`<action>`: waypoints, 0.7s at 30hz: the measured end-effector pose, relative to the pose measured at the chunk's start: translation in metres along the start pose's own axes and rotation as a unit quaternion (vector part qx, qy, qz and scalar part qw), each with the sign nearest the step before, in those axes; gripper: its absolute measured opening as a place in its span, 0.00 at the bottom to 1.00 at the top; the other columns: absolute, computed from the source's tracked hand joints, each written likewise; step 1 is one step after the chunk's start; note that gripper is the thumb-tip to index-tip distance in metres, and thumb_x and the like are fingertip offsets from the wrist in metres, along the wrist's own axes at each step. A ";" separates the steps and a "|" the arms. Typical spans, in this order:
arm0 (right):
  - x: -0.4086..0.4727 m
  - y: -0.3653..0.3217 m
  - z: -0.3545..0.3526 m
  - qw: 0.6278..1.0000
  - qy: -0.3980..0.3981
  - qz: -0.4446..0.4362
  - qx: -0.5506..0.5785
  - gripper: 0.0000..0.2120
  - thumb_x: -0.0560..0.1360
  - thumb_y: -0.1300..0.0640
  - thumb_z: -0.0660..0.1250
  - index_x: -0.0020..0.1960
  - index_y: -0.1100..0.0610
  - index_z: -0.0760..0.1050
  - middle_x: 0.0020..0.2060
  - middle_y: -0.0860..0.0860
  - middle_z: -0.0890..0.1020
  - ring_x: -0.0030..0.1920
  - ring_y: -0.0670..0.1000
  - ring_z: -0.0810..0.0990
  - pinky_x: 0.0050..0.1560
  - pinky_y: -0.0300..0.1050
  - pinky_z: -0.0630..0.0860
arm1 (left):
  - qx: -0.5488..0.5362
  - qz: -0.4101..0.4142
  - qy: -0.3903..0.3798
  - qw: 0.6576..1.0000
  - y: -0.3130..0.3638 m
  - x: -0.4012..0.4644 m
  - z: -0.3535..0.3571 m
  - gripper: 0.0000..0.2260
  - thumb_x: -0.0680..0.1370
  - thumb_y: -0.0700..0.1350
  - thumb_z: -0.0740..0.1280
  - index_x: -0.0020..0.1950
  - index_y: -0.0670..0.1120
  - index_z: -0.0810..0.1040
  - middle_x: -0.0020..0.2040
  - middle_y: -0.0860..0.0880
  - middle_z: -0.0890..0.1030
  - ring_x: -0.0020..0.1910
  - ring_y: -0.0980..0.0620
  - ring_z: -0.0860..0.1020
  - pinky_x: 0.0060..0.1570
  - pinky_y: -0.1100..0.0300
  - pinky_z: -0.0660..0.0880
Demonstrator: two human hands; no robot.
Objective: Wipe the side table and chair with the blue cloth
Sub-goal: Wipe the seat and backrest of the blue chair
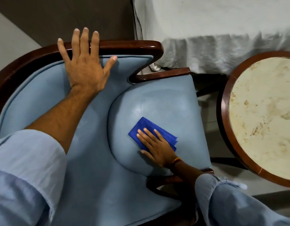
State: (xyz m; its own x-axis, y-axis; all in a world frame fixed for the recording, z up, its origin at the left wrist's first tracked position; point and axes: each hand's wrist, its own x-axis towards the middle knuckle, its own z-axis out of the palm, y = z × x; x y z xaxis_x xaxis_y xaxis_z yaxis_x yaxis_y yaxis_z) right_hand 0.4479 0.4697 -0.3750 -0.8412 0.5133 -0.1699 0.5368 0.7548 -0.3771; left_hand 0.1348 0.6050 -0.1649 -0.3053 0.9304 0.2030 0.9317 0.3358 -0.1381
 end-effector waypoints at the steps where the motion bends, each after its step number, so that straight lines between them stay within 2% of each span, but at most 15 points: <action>1: -0.009 0.009 -0.001 1.000 0.007 0.012 0.003 0.32 0.85 0.39 0.48 0.84 0.50 0.45 0.84 0.45 0.48 0.84 0.49 0.45 0.83 0.59 0.50 | -0.002 0.000 0.001 1.000 0.000 0.000 0.001 0.38 0.81 0.71 0.46 0.82 0.45 0.57 0.82 0.41 0.60 0.82 0.40 0.55 0.77 0.29 0.49; 7: -0.014 0.051 -0.023 0.987 0.041 0.152 0.026 0.32 0.84 0.39 0.50 0.84 0.49 0.45 0.84 0.45 0.48 0.84 0.48 0.45 0.81 0.63 0.54 | -0.003 -0.004 0.008 1.000 -0.001 0.000 0.002 0.38 0.81 0.71 0.46 0.80 0.44 0.59 0.80 0.40 0.63 0.82 0.39 0.57 0.76 0.29 0.49; 11: 0.031 0.082 -0.048 0.971 0.051 0.230 0.025 0.34 0.84 0.37 0.49 0.84 0.51 0.43 0.84 0.48 0.48 0.84 0.50 0.46 0.83 0.60 0.48 | -0.004 -0.008 0.003 1.000 0.000 -0.001 0.002 0.35 0.82 0.68 0.49 0.80 0.46 0.59 0.80 0.41 0.63 0.82 0.39 0.56 0.76 0.29 0.49; 16: 0.117 0.110 -0.086 0.973 0.045 0.225 0.036 0.34 0.83 0.35 0.48 0.84 0.50 0.48 0.84 0.49 0.51 0.84 0.53 0.47 0.83 0.62 0.47 | -0.001 -0.006 -0.010 1.000 0.000 0.000 0.001 0.33 0.82 0.68 0.48 0.81 0.49 0.58 0.82 0.42 0.60 0.83 0.40 0.54 0.77 0.30 0.48; 21: 0.155 0.054 -0.073 0.980 0.044 0.192 0.002 0.34 0.82 0.35 0.51 0.83 0.51 0.52 0.84 0.47 0.54 0.84 0.52 0.50 0.83 0.61 0.48 | -0.015 -0.014 -0.020 1.000 0.003 0.000 -0.004 0.32 0.82 0.67 0.47 0.82 0.51 0.58 0.83 0.43 0.59 0.83 0.41 0.52 0.78 0.32 0.47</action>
State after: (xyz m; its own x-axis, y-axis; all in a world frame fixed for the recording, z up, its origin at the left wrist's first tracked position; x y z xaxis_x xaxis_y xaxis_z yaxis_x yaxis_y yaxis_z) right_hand 0.3508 0.6197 -0.3550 -0.5680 0.7925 -0.2220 0.8126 0.4970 -0.3044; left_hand 0.1384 0.6056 -0.1611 -0.3385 0.9261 0.1665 0.9281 0.3578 -0.1034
